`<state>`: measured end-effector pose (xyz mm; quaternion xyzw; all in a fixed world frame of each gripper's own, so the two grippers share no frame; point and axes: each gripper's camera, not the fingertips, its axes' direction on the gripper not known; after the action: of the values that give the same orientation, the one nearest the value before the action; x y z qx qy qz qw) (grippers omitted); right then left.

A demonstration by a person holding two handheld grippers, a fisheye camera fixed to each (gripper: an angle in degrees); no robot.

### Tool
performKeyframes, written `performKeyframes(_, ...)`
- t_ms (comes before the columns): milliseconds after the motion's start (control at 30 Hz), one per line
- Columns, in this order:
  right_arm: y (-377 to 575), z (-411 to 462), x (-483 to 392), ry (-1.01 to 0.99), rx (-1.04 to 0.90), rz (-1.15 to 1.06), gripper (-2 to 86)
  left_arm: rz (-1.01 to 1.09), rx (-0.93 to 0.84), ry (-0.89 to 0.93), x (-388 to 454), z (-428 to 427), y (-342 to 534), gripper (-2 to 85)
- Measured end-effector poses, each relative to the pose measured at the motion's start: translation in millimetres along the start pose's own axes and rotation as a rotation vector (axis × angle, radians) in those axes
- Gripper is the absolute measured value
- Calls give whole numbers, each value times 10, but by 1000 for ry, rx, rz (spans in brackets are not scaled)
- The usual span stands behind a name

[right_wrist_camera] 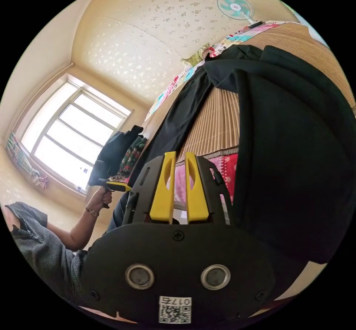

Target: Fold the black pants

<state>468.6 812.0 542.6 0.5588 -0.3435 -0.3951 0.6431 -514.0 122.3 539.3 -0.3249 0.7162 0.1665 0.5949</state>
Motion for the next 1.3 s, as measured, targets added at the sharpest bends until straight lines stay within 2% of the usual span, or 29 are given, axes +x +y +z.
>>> performKeyframes(100,-55,265,-264,-11,-145,-114,81,-80,34,31,-211,69,63,2)
performKeyframes(167,-57,312,-436,85,-176,-145,89,-112,30,87,-323,86,58,10)
performKeyframes(300,-51,-300,-473,274,46,-70,79,-92,-9,88,-432,65,19,55)
performKeyframes(400,15,-1088,-307,495,249,70,92,-103,52,111,-533,-44,103,85)
performKeyframes(467,183,-1694,-61,723,378,234,115,-109,114,133,-578,-123,159,91)
performKeyframes(567,481,-2212,500,894,371,458,144,-106,212,153,-606,-224,195,96)
performKeyframes(600,541,-2267,636,878,339,488,147,-108,230,149,-619,-232,178,99)
performKeyframes(667,746,-2345,1169,647,160,570,141,-119,230,134,-653,-196,113,124)
performKeyframes(733,830,-2338,1384,475,66,551,75,-123,255,146,-675,-140,60,156)
performKeyframes(767,880,-2414,1434,373,87,536,57,-137,256,144,-686,-78,29,153)
performKeyframes(800,919,-2491,1444,319,132,539,49,-158,243,107,-686,-20,3,138)
performKeyframes(833,1021,-2694,1432,176,263,518,42,-171,239,76,-683,-6,-1,125)
performKeyframes(867,1135,-2925,1397,-29,430,440,37,-196,229,10,-677,10,1,86)
performKeyframes(900,1184,-3027,1382,-134,503,395,35,-184,182,-4,-674,73,-28,33)
performKeyframes(967,1227,-3295,1272,-460,650,163,28,-158,123,34,-690,170,-65,4)
performKeyframes(1067,1193,-3430,1038,-498,669,-14,24,-15,28,192,-602,310,-87,-6)
performKeyframes(1133,1285,-3491,1031,-389,689,34,24,34,-25,325,-556,419,-57,-7)
performKeyframes(1233,1557,-3538,1079,-104,685,280,25,21,-99,260,-542,519,61,-2)
performKeyframes(1300,1562,-3494,893,44,615,235,25,-36,13,182,-629,339,222,23)
